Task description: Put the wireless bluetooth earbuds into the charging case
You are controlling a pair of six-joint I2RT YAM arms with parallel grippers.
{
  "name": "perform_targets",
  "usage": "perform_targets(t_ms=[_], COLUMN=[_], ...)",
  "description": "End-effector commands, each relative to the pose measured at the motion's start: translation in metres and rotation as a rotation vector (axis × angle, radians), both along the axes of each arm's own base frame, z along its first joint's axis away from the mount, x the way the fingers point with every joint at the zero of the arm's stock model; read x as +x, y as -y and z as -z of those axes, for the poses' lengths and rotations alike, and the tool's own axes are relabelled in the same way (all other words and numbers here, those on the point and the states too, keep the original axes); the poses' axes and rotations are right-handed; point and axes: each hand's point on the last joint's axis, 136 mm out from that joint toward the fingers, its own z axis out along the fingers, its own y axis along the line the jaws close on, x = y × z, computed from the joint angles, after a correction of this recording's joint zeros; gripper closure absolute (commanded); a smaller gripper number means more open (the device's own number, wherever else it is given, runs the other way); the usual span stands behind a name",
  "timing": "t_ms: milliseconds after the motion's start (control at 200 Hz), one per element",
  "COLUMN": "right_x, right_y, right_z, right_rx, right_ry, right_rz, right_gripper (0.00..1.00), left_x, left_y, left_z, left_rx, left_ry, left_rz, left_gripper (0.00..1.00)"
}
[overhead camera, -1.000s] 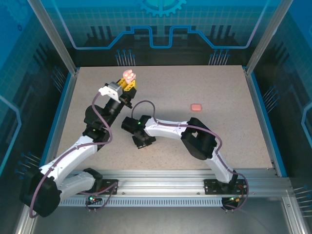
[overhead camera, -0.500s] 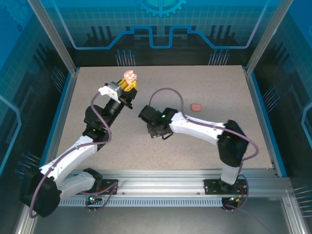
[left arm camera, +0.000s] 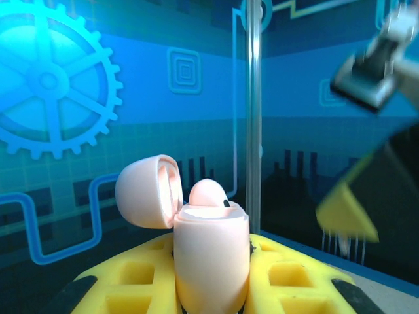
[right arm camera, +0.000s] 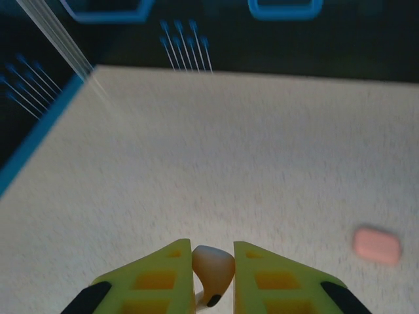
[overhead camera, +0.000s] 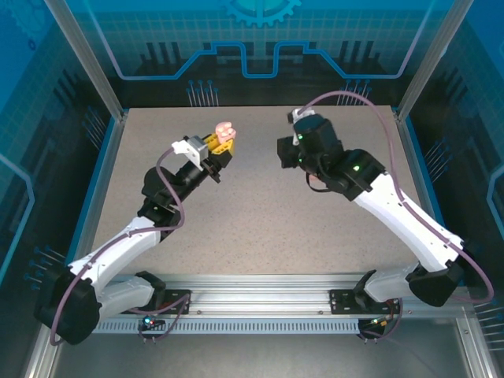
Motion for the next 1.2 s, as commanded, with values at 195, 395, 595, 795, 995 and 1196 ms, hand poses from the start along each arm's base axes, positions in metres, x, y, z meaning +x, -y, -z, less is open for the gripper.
perform_targets(t_ms=[195,395,595,795,995,1196], right_x=[-0.010,-0.018,-0.026,-0.028,-0.025,-0.020], right_y=[-0.018,-0.030,-0.039,-0.044,-0.042,-0.037], right_z=[-0.102,-0.118,-0.116,-0.104,-0.092,-0.085], right_rx=[0.110,0.153,0.165,0.141,0.115,0.102], right_ry=[0.291,0.361,0.380,0.366,0.358,0.349], right_rz=[-0.213,-0.300,-0.375,-0.408,-0.399,-0.377], right_gripper=[0.82,0.82,0.82,0.82,0.82,0.82], left_x=[-0.006,-0.005,-0.005,-0.005,-0.009,-0.011], left_y=[0.049,0.073,0.084,0.087,0.087,0.085], left_z=[-0.012,-0.019,-0.024,-0.027,-0.031,-0.033], left_rx=[0.021,0.036,0.047,0.056,0.065,0.070], left_ry=[0.025,0.048,0.067,0.082,0.098,0.109], left_rz=[0.159,0.211,0.233,0.242,0.244,0.244], left_gripper=[1.00,1.00,1.00,1.00,1.00,1.00])
